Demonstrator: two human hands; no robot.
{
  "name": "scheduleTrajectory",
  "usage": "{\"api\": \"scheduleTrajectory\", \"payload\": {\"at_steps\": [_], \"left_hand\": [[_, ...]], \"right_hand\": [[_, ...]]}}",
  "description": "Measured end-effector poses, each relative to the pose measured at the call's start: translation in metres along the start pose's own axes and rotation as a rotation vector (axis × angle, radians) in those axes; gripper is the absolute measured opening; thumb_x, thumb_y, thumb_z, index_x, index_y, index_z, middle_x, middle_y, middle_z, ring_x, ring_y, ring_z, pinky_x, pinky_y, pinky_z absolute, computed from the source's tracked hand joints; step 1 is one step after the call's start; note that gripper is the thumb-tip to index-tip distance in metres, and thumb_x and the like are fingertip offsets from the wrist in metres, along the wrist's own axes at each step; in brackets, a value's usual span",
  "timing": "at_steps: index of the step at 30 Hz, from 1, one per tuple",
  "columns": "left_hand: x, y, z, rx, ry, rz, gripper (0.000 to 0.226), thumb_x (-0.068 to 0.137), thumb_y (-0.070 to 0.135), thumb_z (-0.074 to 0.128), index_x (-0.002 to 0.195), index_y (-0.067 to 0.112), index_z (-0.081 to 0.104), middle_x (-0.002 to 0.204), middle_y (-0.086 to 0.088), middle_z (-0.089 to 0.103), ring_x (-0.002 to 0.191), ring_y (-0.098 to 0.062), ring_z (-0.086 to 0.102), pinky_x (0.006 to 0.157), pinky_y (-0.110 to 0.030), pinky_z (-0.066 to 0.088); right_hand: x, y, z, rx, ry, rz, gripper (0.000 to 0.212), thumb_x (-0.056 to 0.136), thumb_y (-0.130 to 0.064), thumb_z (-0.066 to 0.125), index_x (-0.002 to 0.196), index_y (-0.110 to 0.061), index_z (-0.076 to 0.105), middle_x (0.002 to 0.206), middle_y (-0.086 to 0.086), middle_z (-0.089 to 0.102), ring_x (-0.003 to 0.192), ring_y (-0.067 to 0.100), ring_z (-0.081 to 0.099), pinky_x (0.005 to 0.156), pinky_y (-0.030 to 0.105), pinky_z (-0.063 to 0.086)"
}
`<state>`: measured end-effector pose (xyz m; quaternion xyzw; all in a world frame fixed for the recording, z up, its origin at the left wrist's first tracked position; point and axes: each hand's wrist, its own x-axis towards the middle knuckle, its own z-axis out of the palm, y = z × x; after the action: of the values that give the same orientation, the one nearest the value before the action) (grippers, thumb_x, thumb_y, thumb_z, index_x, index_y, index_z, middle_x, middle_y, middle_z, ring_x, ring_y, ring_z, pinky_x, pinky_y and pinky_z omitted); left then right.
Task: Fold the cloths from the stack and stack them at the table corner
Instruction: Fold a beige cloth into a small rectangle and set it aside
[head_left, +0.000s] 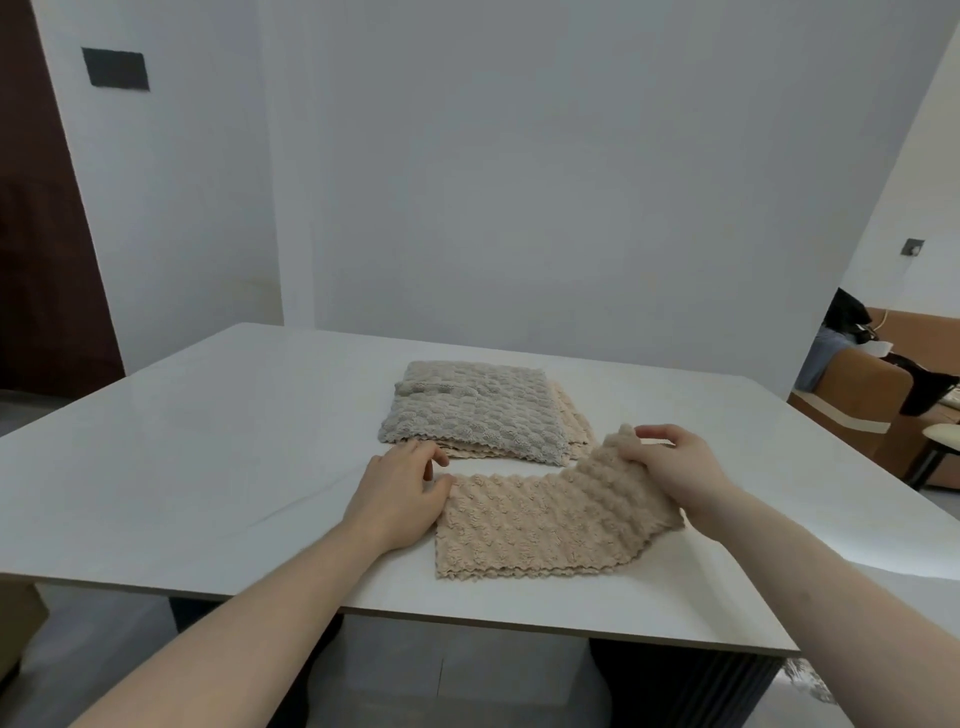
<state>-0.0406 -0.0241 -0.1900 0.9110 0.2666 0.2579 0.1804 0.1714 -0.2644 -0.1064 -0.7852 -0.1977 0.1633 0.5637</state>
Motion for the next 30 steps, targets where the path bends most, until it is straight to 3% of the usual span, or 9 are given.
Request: {"api": "scheduleTrajectory", "payload": {"at_steps": [3, 6, 10, 15, 20, 23, 26, 28, 30], "left_hand": [[-0.003, 0.003, -0.002, -0.041, -0.007, 0.003, 0.012, 0.1, 0.036, 0.054, 0.109, 0.034, 0.061, 0.082, 0.013, 0.063, 0.084, -0.005, 0.057, 0.087, -0.037, 0.048], [-0.003, 0.002, -0.003, -0.081, -0.038, -0.001, 0.01, 0.098, 0.036, 0.056, 0.107, 0.035, 0.061, 0.084, 0.013, 0.064, 0.082, -0.004, 0.059, 0.084, -0.035, 0.049], [-0.001, -0.002, -0.003, -0.172, -0.06, -0.038, 0.009, 0.096, 0.032, 0.058, 0.102, 0.036, 0.064, 0.087, 0.014, 0.066, 0.082, -0.006, 0.062, 0.08, -0.034, 0.052], [0.002, -0.006, -0.004, -0.263, -0.057, -0.099, 0.014, 0.091, 0.025, 0.061, 0.094, 0.036, 0.068, 0.087, 0.013, 0.069, 0.08, -0.004, 0.063, 0.076, -0.031, 0.052], [0.003, -0.006, -0.005, -0.296, -0.043, -0.114, 0.02, 0.083, 0.031, 0.053, 0.091, 0.036, 0.071, 0.092, 0.017, 0.073, 0.084, -0.003, 0.065, 0.08, -0.032, 0.052], [0.004, -0.005, -0.007, -0.356, -0.023, -0.131, 0.029, 0.08, 0.033, 0.043, 0.088, 0.035, 0.071, 0.091, 0.017, 0.073, 0.088, -0.003, 0.064, 0.076, -0.031, 0.047], [0.005, -0.004, -0.008, -0.397, -0.011, -0.13, 0.03, 0.082, 0.036, 0.042, 0.086, 0.034, 0.071, 0.086, 0.015, 0.072, 0.086, -0.005, 0.064, 0.075, -0.031, 0.045], [0.004, -0.003, -0.007, -0.387, -0.023, -0.129, 0.022, 0.087, 0.039, 0.049, 0.084, 0.032, 0.07, 0.079, 0.014, 0.071, 0.079, -0.007, 0.065, 0.073, -0.032, 0.048], [0.003, -0.003, -0.005, -0.335, -0.022, -0.131, 0.01, 0.088, 0.037, 0.061, 0.084, 0.031, 0.068, 0.076, 0.013, 0.071, 0.072, -0.006, 0.066, 0.073, -0.033, 0.054]], "right_hand": [[-0.013, -0.019, 0.014, 0.08, -0.096, 0.001, 0.034, 0.088, -0.013, 0.076, 0.121, -0.014, 0.065, 0.106, 0.009, 0.074, 0.079, 0.019, 0.072, 0.06, 0.027, 0.056], [-0.027, -0.032, 0.037, 0.123, -0.183, -0.025, 0.028, 0.089, -0.011, 0.077, 0.116, -0.012, 0.068, 0.097, 0.007, 0.072, 0.065, 0.012, 0.064, 0.048, 0.019, 0.05], [-0.041, -0.041, 0.073, 0.136, -0.295, -0.068, 0.017, 0.09, -0.006, 0.074, 0.106, -0.011, 0.071, 0.09, 0.006, 0.069, 0.059, 0.01, 0.06, 0.053, 0.02, 0.054], [-0.047, -0.033, 0.115, 0.078, -0.336, -0.082, 0.022, 0.088, -0.007, 0.075, 0.11, -0.01, 0.074, 0.107, 0.017, 0.074, 0.055, 0.013, 0.064, 0.059, 0.025, 0.057], [-0.055, -0.019, 0.134, 0.033, -0.428, -0.068, 0.029, 0.091, -0.007, 0.073, 0.119, -0.008, 0.07, 0.111, 0.008, 0.073, 0.07, 0.013, 0.071, 0.06, 0.022, 0.058], [-0.06, -0.013, 0.132, -0.054, -0.489, -0.061, 0.036, 0.092, -0.011, 0.069, 0.127, -0.016, 0.066, 0.116, 0.003, 0.072, 0.075, 0.013, 0.075, 0.056, 0.024, 0.056], [-0.064, -0.01, 0.121, -0.06, -0.409, -0.163, 0.027, 0.092, -0.016, 0.067, 0.115, -0.03, 0.071, 0.1, 0.01, 0.077, 0.07, 0.017, 0.076, 0.059, 0.035, 0.06], [-0.065, -0.007, 0.112, -0.161, -0.281, -0.31, 0.022, 0.091, -0.022, 0.067, 0.102, -0.039, 0.073, 0.089, 0.007, 0.076, 0.065, 0.017, 0.073, 0.054, 0.033, 0.057], [-0.065, 0.003, 0.105, -0.267, -0.208, -0.478, 0.017, 0.089, -0.026, 0.067, 0.095, -0.04, 0.073, 0.09, -0.003, 0.072, 0.071, 0.008, 0.068, 0.062, 0.027, 0.055]]}}
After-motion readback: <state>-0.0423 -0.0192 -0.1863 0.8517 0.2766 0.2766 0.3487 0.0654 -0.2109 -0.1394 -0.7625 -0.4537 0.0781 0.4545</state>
